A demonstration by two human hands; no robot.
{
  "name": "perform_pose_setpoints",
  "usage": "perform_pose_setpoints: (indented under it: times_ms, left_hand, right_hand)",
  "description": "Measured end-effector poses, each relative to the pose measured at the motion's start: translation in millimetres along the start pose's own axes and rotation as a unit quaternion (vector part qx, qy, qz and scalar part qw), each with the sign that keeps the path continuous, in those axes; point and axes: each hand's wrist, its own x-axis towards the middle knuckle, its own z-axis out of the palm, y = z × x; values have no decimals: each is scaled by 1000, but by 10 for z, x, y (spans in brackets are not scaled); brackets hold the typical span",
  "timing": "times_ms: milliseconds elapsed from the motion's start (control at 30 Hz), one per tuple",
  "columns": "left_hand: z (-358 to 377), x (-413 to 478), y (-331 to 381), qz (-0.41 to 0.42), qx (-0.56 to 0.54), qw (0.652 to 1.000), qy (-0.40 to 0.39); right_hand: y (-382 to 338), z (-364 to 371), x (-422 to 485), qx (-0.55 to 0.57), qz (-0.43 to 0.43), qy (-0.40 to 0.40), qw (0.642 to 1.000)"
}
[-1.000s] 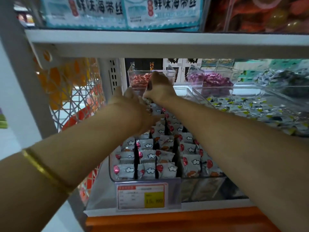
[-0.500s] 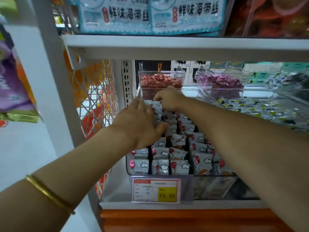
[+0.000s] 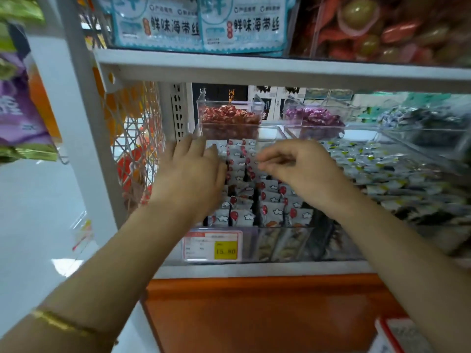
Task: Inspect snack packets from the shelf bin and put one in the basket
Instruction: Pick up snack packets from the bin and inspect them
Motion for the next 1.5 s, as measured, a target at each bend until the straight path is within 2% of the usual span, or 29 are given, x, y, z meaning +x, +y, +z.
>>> perform_pose_setpoints:
  times_ms: [100,200,400,467,533,600,733,800,867,933,967,1033,1067,1167,1233,1300,1367,1500]
  left_hand:
    - [-1,-234,100,7,-37,999,-15]
    - [9,-327,119,16,-24,999,-46]
    - [103,-451,34,14,22,993,-111]
    - [126,-453,13,5,9,992,-125]
    - [139,-445,-3,3,3,992,-123]
    - [138,-447,-15,5,3,994,-112]
    - [92,-457,-4,1,-25,996,-91]
    - [29,-434,32,0,-55,998,-42]
    - [-75,-404,87,0,-120,992,47]
    - [-197,-388,177,-1,-236,966,109]
    - [-248,-394,224,-7,-306,947,100]
    - [-286,-412,306,-30,-431,901,24]
    - [-274,-415,330,-38,-469,882,-6]
    - [-227,-387,340,-87,-560,824,-22]
    - [-203,-349,324,-131,-635,760,-40]
    - [-205,-319,312,-163,-716,676,-64]
    - [-218,-303,312,-179,-759,622,-73]
    - [-231,-283,290,-220,-780,579,-92]
  right_hand:
    - [-6,36,-185,-27,-10,-8,1000]
    - [-50,138,-286,-48,-39,-30,998]
    - [-57,331,-288,-208,-94,-53,972]
    - [-43,359,-266,-225,-99,-54,968]
    - [-33,359,-251,-196,-95,-51,975]
    - [-57,308,-244,-118,-76,-31,990]
    - [-104,64,-273,10,-46,89,995]
    - [-90,-81,-307,37,-44,157,986]
    - [-58,-203,-350,88,-29,201,975]
    - [-21,-277,-392,137,4,219,966]
    - [-2,-290,-411,167,25,222,960]
    - [26,-284,-448,262,64,219,938]
    - [33,-271,-463,312,78,214,923]
    - [53,-238,-497,399,106,181,893]
    - [66,-231,-507,432,122,152,880]
    - [77,-236,-519,444,126,123,879]
    - [93,-240,-526,440,125,102,883]
    - [128,-244,-532,446,128,59,884]
